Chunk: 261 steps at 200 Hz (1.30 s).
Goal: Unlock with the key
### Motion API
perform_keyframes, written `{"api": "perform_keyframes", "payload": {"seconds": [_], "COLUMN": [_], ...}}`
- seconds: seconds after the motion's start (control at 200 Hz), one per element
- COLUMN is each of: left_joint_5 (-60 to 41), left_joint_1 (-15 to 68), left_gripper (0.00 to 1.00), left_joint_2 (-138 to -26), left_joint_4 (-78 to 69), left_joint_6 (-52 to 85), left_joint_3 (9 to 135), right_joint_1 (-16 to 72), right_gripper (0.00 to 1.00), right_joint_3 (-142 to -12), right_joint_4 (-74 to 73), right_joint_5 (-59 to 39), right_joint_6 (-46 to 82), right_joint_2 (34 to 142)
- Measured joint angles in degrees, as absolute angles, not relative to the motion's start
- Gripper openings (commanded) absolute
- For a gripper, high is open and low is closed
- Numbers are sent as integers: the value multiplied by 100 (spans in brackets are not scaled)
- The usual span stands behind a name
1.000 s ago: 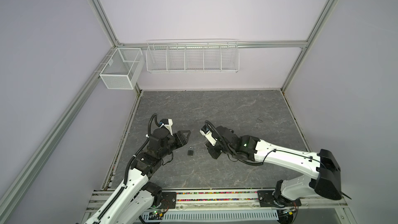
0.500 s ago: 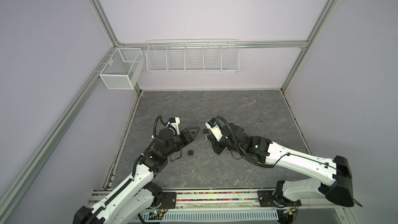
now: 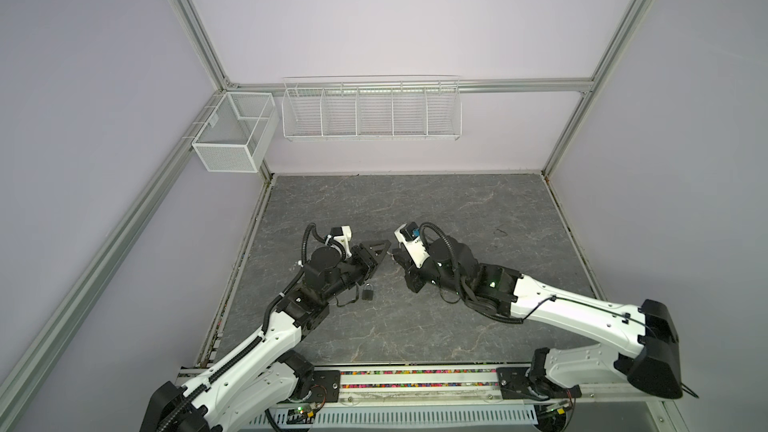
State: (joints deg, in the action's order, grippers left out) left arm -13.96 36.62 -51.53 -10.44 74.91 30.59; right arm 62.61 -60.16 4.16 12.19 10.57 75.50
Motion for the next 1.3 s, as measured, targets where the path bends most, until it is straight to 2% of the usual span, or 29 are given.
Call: {"api": "perform_keyframes", "payload": {"seconds": [0.365,0.615,0.805,0.845,0.91,0.975,1.04,1.19,1.305], "left_joint_5": [-1328,-1286,-1264,-1264,-1245,-1199,-1138,-982,-945], "left_joint_1": [3682,3680,3682,3682,3684,3684,3684,3684,3684], "left_gripper": [20,0,0,0,0,0,0,0,0], "left_joint_2": [-5205,-5207,-5210,-5210,-5210,-5210,-5210,-5205,-5201], "left_joint_4": [-1293,-1258,-1251,-1251,-1214,-1114,-1002,-755,-716], "left_joint_6": [7859,7905,7881,7861,7773,7607,7343,6239,5177], "left_joint_3": [3059,3052,3052,3052,3055,3076,3146,3511,3824], "right_joint_1": [6261,6261,6261,6261,6261,6261,6254,6045,5529], "right_gripper": [7,7,7,12,29,40,58,69,75], "right_joint_3": [-6016,-6016,-6016,-6016,-6016,-6016,-6003,-5863,-5848], "right_joint_4": [67,1,-3,1,23,82,198,471,620], "right_joint_5": [1236,1240,1238,1240,1238,1240,1212,786,-19], "right_joint_6": [952,897,880,875,821,810,827,1074,1487], "right_joint_2": [7813,7837,7837,7835,7832,7806,7703,7177,6864]}}
